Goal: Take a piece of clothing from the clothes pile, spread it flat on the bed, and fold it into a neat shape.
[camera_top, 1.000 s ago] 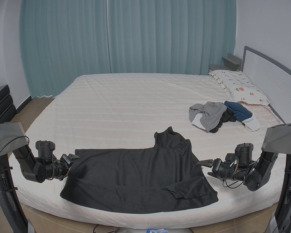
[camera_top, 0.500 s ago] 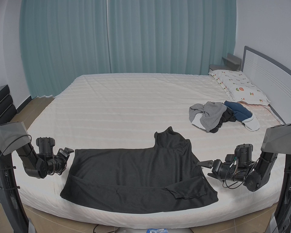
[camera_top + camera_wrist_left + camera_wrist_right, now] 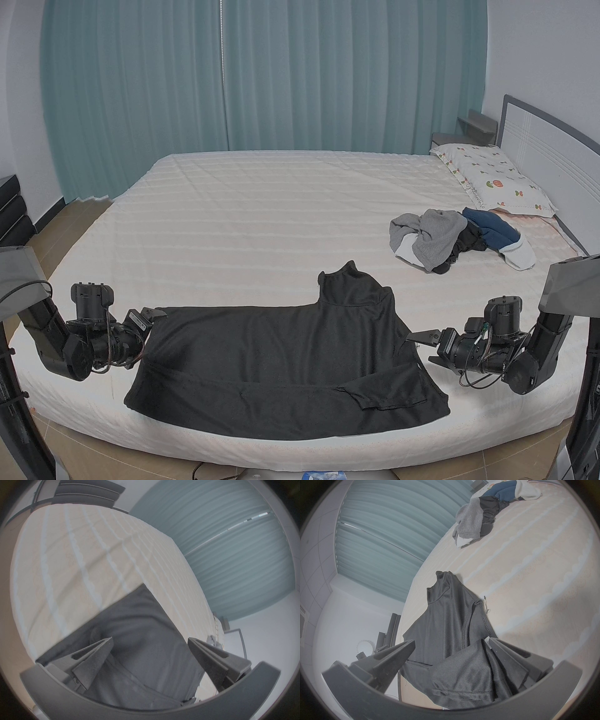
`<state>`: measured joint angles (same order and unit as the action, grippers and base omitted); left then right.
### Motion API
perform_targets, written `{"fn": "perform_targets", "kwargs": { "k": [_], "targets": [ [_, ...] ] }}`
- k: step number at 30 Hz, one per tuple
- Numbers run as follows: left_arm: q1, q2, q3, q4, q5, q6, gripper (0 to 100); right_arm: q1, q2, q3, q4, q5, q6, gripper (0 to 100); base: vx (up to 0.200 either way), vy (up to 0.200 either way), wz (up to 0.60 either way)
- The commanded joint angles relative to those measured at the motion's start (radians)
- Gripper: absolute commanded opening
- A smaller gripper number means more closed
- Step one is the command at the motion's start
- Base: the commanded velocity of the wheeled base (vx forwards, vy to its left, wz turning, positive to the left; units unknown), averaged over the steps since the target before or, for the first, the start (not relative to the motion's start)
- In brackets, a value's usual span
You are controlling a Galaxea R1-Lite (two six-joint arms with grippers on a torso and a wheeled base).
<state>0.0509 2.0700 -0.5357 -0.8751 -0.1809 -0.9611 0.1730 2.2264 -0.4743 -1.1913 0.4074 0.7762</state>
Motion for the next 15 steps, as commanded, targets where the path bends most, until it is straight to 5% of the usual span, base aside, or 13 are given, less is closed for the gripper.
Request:
{"fn": "perform_targets", "kwargs": {
  "k": [1,15],
  "targets": [
    [-0.134,-0.051,0.072,-0.001,0.006,-0.001,100,0.002,-0.001,0.002,-0.001,0.001,0.000,100,0.000,0.000,0.00],
    [-0.290,0.104,0.062,-0.001,0.109,0.018,100,0.002,-0.002,0.000,-0.001,0.001,-0.002,100,0.000,0.000,0.00]
  ]
}}
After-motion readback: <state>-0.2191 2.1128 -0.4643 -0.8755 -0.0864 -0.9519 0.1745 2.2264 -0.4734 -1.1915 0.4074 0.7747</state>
